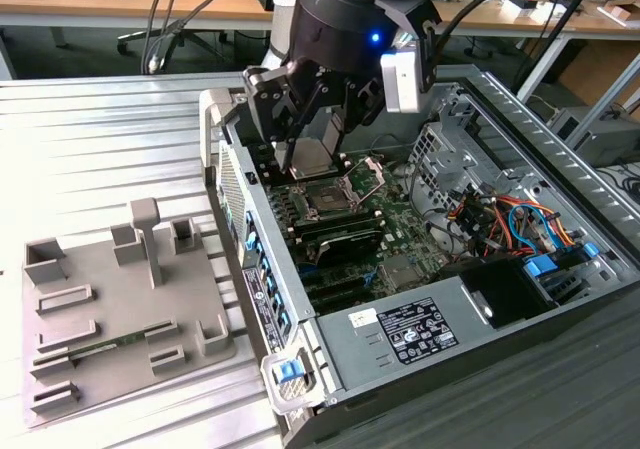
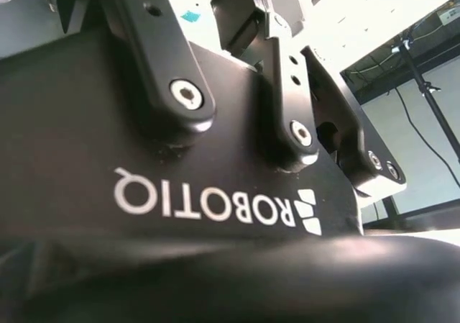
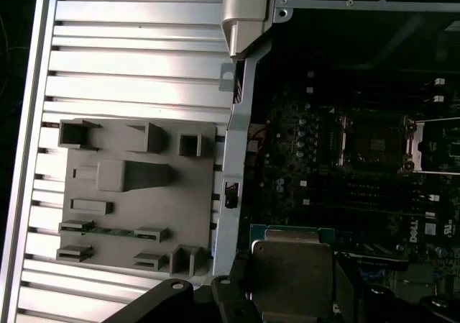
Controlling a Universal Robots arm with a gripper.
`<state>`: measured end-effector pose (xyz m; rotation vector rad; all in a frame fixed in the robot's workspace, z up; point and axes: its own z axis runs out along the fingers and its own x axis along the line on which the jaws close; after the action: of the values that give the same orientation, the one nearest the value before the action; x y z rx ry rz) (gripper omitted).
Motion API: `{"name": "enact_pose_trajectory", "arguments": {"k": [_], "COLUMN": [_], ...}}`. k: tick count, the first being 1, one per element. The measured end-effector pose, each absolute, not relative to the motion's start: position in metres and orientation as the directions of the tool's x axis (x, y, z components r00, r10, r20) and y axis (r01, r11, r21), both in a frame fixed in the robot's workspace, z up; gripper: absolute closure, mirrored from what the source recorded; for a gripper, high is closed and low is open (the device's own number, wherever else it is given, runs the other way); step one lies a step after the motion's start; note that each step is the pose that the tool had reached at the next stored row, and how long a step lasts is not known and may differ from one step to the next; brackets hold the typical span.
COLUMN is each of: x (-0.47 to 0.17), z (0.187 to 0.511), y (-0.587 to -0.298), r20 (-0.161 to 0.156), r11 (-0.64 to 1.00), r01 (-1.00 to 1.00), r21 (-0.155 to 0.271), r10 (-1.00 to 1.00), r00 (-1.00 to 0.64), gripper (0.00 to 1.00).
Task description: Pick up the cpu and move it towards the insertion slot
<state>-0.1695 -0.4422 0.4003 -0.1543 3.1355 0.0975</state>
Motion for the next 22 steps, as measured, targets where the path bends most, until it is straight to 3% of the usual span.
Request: {"name": "enact_pose_trajectory", "arguments": {"k": [22], "x": [-0.145], "z": [0.400], "y": [-0.442], "r20": [-0.004], "r11": [0.993], "r01": [-0.098], "r21": [0.062], "r10": [-0.098], "r00": [-0.995], "gripper": [0.45]}}
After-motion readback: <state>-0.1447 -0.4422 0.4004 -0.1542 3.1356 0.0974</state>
